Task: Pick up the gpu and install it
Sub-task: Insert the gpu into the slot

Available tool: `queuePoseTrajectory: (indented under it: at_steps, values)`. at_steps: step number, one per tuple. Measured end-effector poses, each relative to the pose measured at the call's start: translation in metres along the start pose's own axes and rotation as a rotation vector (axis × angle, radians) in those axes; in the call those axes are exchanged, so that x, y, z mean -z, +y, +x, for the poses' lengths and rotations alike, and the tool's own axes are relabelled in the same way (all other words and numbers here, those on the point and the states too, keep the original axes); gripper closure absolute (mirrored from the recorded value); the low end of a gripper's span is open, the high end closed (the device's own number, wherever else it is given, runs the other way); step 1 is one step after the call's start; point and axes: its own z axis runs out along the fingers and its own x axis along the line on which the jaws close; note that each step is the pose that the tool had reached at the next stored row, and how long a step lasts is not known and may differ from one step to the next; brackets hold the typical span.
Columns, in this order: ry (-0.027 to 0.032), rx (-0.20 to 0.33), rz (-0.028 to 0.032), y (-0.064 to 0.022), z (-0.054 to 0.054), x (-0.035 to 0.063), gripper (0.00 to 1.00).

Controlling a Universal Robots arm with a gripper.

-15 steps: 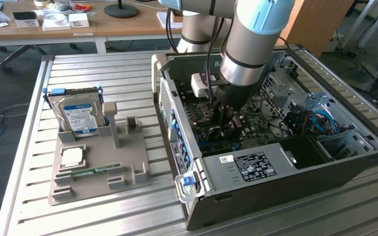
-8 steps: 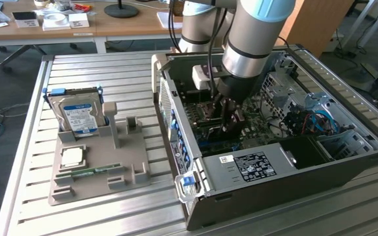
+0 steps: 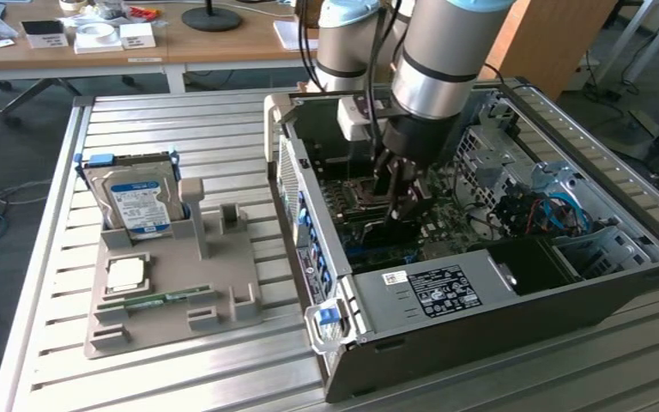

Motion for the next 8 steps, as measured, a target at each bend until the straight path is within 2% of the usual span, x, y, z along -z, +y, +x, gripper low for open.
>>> queuePoseTrajectory:
  at_steps: [8]
  values:
    - [0.0001, 0.000, 0.0002, 0.0001, -0.001, 0.0159, 0.42]
